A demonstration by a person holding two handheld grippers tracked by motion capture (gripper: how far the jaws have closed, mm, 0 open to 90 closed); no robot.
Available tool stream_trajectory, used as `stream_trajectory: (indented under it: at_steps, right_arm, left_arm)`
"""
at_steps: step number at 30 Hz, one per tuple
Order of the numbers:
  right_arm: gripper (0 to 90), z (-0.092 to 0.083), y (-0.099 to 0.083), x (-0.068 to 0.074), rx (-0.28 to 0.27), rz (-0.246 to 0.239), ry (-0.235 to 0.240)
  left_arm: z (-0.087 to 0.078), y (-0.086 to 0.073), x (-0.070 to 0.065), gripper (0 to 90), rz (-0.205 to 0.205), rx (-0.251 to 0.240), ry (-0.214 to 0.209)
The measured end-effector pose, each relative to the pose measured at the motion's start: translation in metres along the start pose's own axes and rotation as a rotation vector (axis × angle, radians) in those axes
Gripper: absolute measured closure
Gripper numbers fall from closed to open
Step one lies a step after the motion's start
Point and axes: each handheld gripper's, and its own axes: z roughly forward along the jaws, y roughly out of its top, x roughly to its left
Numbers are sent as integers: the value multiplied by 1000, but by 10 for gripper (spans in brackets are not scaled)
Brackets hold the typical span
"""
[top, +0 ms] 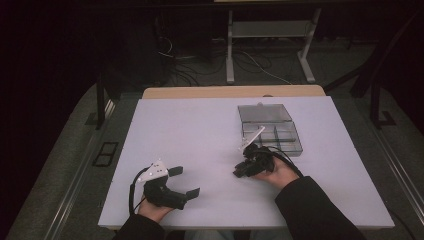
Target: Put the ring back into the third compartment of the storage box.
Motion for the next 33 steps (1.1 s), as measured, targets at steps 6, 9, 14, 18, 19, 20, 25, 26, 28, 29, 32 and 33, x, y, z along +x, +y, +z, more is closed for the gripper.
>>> stream_trajectory:
  at_steps: [6, 9, 14, 18, 19, 20, 25, 26, 28, 29, 32, 33]
  right_arm:
    - [690, -6, 2, 0, -8, 0, 6]
    - [690, -8, 3, -1, -12, -3, 9]
    - [689, -13, 5, -2, -20, 1, 11]
    - [689, -18, 6, -2, -25, 4, 6]
    - [688, -19, 6, -3, -28, 0, 6]
    - [689, -20, 7, -3, -32, 0, 7]
    - [688, -26, 7, -5, -38, 2, -2]
    - [688, -27, 7, -5, -38, 5, -3]
    - [689, -29, 7, -5, -41, 4, -3]
    - [688, -31, 8, -5, -41, 4, -4]
    - [689, -34, 9, -5, -45, 1, -9]
    - [689, -35, 9, -5, -44, 1, -11]
  left_arm:
    - [0, 0, 0, 0, 0, 2, -1]
    - [0, 0, 0, 0, -1, 1, -1]
    - [0, 0, 0, 0, -2, 0, -1]
    - [0, 0, 0, 0, -3, 0, -1]
    - [0, 0, 0, 0, -4, -1, -1]
    - [0, 0, 0, 0, -4, -1, -1]
    - [1, 0, 0, 0, -4, -1, -1]
    - [1, 0, 0, 0, -4, -1, -1]
    - [1, 0, 0, 0, -4, 0, -1]
    - [1, 0, 0, 0, -4, -1, -1]
    - [1, 0, 0, 0, -5, -1, -1]
    - [1, 0, 0, 0, -5, 0, -1]
